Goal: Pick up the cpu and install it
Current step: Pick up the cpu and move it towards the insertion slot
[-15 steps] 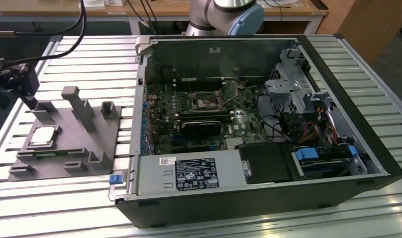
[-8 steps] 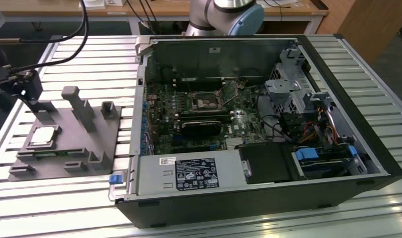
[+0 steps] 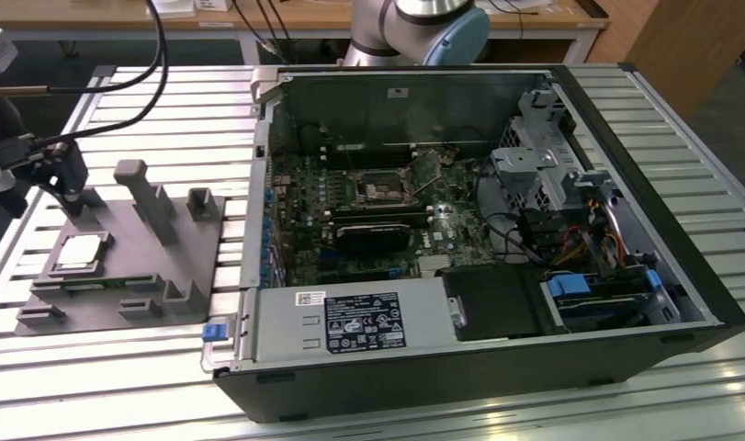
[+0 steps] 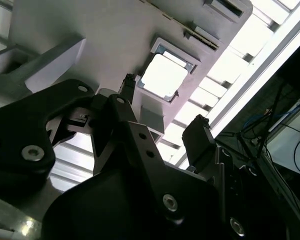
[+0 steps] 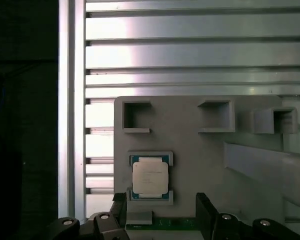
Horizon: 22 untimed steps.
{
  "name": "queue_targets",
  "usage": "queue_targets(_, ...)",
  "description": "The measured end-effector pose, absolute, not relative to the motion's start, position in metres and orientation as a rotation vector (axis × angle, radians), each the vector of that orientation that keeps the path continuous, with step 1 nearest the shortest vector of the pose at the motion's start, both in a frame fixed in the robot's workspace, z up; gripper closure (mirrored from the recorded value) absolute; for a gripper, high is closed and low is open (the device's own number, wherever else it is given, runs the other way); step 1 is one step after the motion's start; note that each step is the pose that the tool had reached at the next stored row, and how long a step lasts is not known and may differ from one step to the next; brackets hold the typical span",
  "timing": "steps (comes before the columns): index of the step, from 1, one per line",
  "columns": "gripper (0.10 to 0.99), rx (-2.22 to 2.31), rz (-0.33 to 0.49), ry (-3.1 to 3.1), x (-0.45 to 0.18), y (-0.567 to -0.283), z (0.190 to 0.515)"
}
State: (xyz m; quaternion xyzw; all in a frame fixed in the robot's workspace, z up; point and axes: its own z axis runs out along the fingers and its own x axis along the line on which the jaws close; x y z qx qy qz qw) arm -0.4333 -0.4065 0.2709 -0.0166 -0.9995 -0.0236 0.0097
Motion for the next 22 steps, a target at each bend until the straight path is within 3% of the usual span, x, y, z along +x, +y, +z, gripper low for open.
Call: queue_targets(22, 0.427, -0.017, -0.107, -3.120, -0.441, -0.411, 0.233)
